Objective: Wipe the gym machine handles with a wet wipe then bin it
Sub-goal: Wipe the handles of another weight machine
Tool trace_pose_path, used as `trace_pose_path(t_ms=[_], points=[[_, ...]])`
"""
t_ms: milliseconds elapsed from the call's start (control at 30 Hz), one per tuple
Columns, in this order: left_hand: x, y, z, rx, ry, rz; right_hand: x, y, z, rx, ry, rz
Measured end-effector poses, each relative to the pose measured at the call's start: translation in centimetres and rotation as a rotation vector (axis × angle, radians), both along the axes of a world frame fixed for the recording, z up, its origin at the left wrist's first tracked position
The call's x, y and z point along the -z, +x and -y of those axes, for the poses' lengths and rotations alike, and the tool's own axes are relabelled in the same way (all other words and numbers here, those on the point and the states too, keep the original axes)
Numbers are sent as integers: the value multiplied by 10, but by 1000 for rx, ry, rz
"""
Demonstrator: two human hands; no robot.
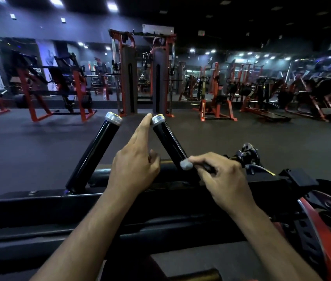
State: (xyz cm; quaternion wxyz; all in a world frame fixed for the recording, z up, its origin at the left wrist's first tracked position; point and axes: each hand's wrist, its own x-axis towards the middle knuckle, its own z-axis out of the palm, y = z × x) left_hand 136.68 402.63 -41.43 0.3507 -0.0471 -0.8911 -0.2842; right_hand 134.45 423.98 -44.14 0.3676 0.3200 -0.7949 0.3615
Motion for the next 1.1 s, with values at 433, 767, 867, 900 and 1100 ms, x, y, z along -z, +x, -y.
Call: trace_pose_path(t_ms=[433,767,867,900,1100], points=[[-2,2,1,11,32,29,-24,-4,30,20,112,-221],[2,-17,15,145,147,96,-86,-35,52,-51,574,-458],[6,-27,20,103,112,206,-88,-29,38,-78,812,-475],[8,-30,19,95,85,256,-89,-26,33,-69,906,-468],[12,-36,19,57,39,363,-110,-17,34,-55,1277,-613]])
